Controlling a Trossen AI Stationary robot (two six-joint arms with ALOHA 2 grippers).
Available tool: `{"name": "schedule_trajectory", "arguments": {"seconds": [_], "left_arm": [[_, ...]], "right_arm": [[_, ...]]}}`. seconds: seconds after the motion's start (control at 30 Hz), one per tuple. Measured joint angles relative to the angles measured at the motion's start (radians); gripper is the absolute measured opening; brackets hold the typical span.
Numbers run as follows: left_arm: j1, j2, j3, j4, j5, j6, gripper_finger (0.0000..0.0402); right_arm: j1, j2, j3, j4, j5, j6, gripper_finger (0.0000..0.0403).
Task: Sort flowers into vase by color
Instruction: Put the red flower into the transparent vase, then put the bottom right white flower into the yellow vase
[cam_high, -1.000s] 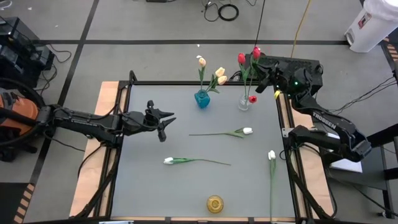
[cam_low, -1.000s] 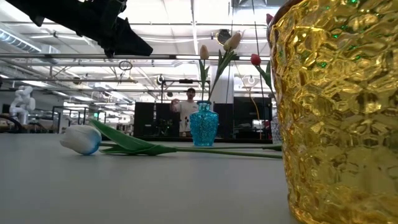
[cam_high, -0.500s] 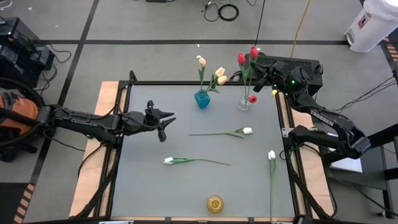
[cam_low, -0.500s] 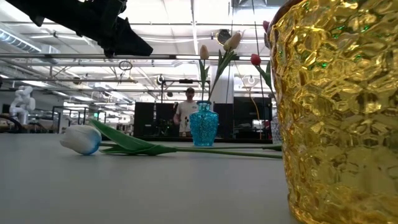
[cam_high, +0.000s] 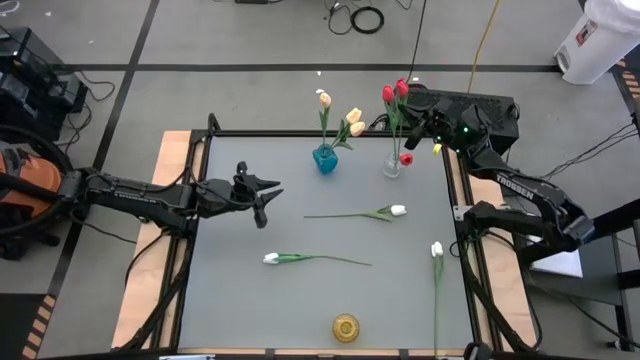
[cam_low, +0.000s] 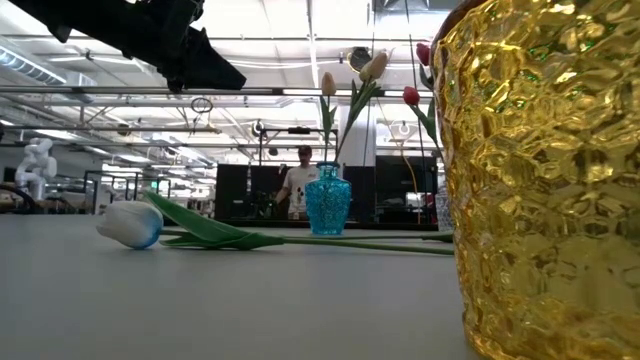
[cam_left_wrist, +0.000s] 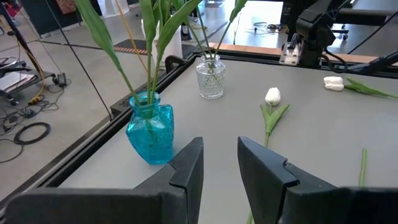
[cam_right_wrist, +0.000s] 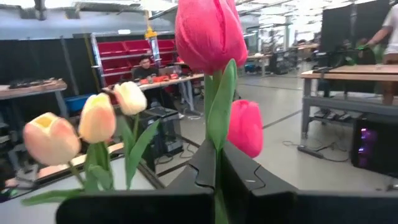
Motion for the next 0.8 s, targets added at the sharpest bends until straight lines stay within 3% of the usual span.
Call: {"name": "schedule_trajectory", "arguments": {"seconds": [0.2, 0.8], "left_arm": [[0.000, 0.000, 0.000, 0.000, 0.001, 0.000, 0.0107], [0.000, 0.000, 0.000, 0.000, 0.002, -0.001, 0.0107]], "right_arm": [[0.000, -0.007, 0.000, 0.000, -0.032, 0.010, 0.0006], [0.000, -0.023, 0.000, -0.019, -0.032, 0.011, 0.0078]]}}
